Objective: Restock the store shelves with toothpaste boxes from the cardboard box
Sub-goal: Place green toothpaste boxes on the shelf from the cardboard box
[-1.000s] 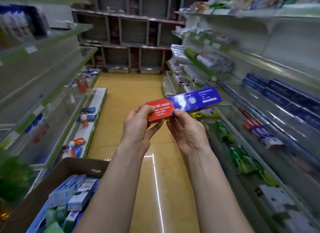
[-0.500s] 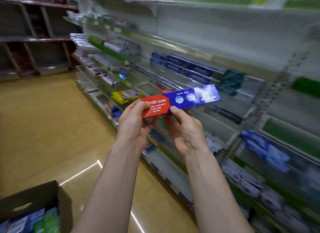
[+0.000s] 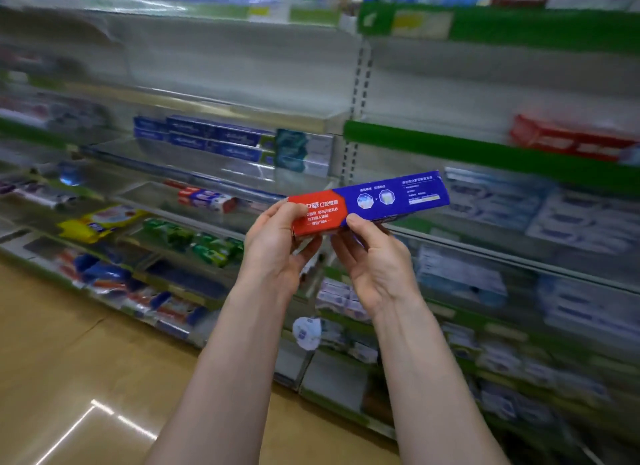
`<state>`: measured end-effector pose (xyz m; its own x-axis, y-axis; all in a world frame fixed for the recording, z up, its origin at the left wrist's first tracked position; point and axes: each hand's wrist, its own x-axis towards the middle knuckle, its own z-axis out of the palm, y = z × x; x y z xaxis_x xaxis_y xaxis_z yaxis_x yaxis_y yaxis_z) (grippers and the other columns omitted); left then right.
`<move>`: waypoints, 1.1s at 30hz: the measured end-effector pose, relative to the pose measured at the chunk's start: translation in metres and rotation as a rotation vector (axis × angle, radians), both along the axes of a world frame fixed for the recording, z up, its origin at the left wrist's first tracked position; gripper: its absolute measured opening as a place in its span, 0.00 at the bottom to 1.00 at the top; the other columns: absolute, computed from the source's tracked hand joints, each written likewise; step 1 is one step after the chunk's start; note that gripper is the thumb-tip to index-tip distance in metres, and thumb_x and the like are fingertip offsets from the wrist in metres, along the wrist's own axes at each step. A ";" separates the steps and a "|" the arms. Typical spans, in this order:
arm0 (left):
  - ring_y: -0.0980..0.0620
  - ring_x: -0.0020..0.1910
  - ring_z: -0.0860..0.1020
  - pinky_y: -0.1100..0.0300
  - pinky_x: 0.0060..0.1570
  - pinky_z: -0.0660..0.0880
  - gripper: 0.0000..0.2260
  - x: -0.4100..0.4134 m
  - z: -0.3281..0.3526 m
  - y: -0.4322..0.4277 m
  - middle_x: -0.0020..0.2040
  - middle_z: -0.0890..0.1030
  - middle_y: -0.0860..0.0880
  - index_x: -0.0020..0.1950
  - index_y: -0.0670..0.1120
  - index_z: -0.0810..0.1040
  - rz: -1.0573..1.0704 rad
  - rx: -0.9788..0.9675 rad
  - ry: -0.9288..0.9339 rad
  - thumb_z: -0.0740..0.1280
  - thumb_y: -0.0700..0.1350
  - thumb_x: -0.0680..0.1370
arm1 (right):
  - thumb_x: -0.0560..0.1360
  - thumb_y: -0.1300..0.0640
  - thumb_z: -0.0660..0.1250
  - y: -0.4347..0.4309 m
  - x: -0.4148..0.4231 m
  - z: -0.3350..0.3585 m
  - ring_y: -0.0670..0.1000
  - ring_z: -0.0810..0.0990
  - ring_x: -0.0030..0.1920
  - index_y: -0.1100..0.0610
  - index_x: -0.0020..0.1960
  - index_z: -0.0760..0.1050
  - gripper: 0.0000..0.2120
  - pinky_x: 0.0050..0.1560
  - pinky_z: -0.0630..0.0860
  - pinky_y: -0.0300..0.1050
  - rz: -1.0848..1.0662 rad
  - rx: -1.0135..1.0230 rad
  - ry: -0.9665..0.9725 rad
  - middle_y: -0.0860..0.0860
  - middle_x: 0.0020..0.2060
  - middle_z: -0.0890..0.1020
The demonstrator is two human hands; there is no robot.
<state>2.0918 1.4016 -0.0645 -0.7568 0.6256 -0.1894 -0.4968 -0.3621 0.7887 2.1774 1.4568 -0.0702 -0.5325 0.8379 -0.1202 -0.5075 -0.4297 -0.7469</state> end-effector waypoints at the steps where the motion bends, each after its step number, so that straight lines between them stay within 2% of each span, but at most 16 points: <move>1: 0.51 0.40 0.78 0.59 0.37 0.76 0.14 0.017 0.001 0.008 0.43 0.79 0.45 0.59 0.43 0.73 -0.020 -0.001 0.003 0.67 0.38 0.74 | 0.74 0.66 0.68 0.006 0.018 0.000 0.50 0.83 0.43 0.61 0.57 0.73 0.12 0.49 0.80 0.44 -0.023 -0.001 0.012 0.54 0.43 0.83; 6: 0.51 0.39 0.78 0.62 0.32 0.76 0.14 0.093 0.001 0.041 0.42 0.79 0.45 0.59 0.43 0.74 -0.125 -0.012 0.015 0.68 0.39 0.74 | 0.74 0.65 0.69 0.030 0.101 -0.004 0.51 0.82 0.47 0.61 0.59 0.73 0.15 0.45 0.80 0.42 -0.123 -0.025 0.028 0.55 0.47 0.83; 11: 0.52 0.40 0.78 0.60 0.34 0.76 0.13 0.168 0.004 0.072 0.42 0.78 0.46 0.58 0.44 0.73 -0.253 0.019 0.022 0.67 0.38 0.75 | 0.75 0.66 0.68 0.049 0.182 0.000 0.51 0.81 0.48 0.60 0.56 0.74 0.11 0.43 0.80 0.41 -0.249 0.001 0.048 0.55 0.46 0.82; 15: 0.51 0.43 0.78 0.58 0.36 0.75 0.12 0.226 0.004 0.096 0.43 0.79 0.46 0.57 0.44 0.74 -0.357 0.026 0.033 0.67 0.39 0.75 | 0.74 0.65 0.68 0.062 0.243 0.002 0.53 0.81 0.52 0.59 0.55 0.74 0.10 0.50 0.79 0.46 -0.361 0.028 0.029 0.57 0.51 0.82; 18: 0.49 0.48 0.79 0.58 0.38 0.75 0.13 0.264 0.005 0.114 0.47 0.80 0.45 0.59 0.44 0.74 -0.432 0.024 0.048 0.68 0.39 0.75 | 0.74 0.64 0.69 0.071 0.282 0.002 0.55 0.81 0.56 0.60 0.59 0.73 0.14 0.52 0.79 0.47 -0.457 0.016 0.014 0.58 0.54 0.82; 21: 0.48 0.50 0.79 0.57 0.40 0.76 0.13 0.301 0.007 0.133 0.48 0.80 0.45 0.59 0.45 0.73 -0.520 0.028 0.054 0.67 0.39 0.75 | 0.74 0.64 0.69 0.082 0.320 0.000 0.53 0.82 0.53 0.59 0.61 0.73 0.16 0.48 0.79 0.45 -0.530 0.024 0.041 0.57 0.53 0.83; 24: 0.50 0.47 0.79 0.58 0.39 0.76 0.13 0.331 0.007 0.151 0.48 0.80 0.45 0.60 0.45 0.73 -0.599 0.028 0.058 0.67 0.40 0.76 | 0.74 0.65 0.69 0.094 0.350 -0.001 0.51 0.83 0.49 0.60 0.61 0.72 0.16 0.46 0.79 0.44 -0.600 0.032 0.060 0.56 0.49 0.84; 28: 0.50 0.48 0.79 0.59 0.36 0.75 0.16 0.360 0.006 0.183 0.50 0.80 0.45 0.63 0.44 0.73 -0.661 0.024 0.064 0.67 0.40 0.75 | 0.74 0.64 0.69 0.120 0.380 -0.005 0.52 0.83 0.52 0.59 0.61 0.72 0.16 0.46 0.79 0.44 -0.670 0.032 0.051 0.57 0.52 0.83; 33: 0.48 0.52 0.79 0.57 0.40 0.76 0.14 0.390 0.006 0.234 0.50 0.80 0.44 0.60 0.45 0.73 -0.704 0.035 0.045 0.68 0.40 0.75 | 0.73 0.64 0.70 0.164 0.409 -0.003 0.53 0.83 0.51 0.59 0.59 0.73 0.15 0.45 0.79 0.44 -0.726 0.026 0.041 0.57 0.52 0.83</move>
<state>2.4814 1.6358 -0.0583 -0.1764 0.9746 -0.1381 -0.5894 0.0078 0.8078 2.5866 1.6212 -0.0729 0.1554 0.9840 -0.0874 -0.6857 0.0438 -0.7266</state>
